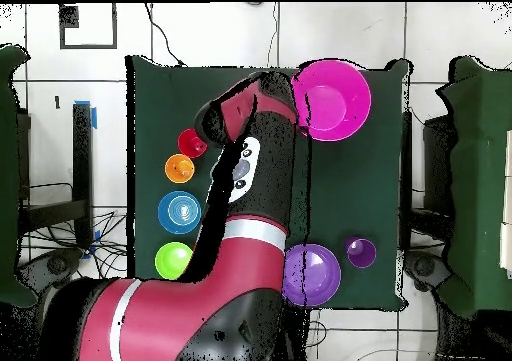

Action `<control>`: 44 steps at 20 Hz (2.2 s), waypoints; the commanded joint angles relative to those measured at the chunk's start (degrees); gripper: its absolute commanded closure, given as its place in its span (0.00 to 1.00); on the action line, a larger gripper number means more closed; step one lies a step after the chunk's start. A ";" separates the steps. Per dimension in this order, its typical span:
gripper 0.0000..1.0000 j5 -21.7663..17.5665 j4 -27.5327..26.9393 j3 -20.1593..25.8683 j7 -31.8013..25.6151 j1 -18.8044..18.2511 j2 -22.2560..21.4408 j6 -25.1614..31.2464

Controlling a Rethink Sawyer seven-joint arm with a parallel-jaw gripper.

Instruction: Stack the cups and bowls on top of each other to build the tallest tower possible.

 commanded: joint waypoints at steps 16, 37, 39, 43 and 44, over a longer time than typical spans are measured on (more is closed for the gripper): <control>1.00 -4.09 0.47 3.82 -16.98 3.81 -0.36 4.47; 1.00 -8.70 -4.18 -0.25 -19.82 6.79 1.31 4.15; 1.00 -9.46 -4.49 -0.20 -19.89 6.89 1.44 3.75; 1.00 -10.44 -4.89 -0.13 -20.03 6.90 1.51 3.12; 1.00 -10.73 -5.00 -0.25 -20.10 7.03 1.54 2.97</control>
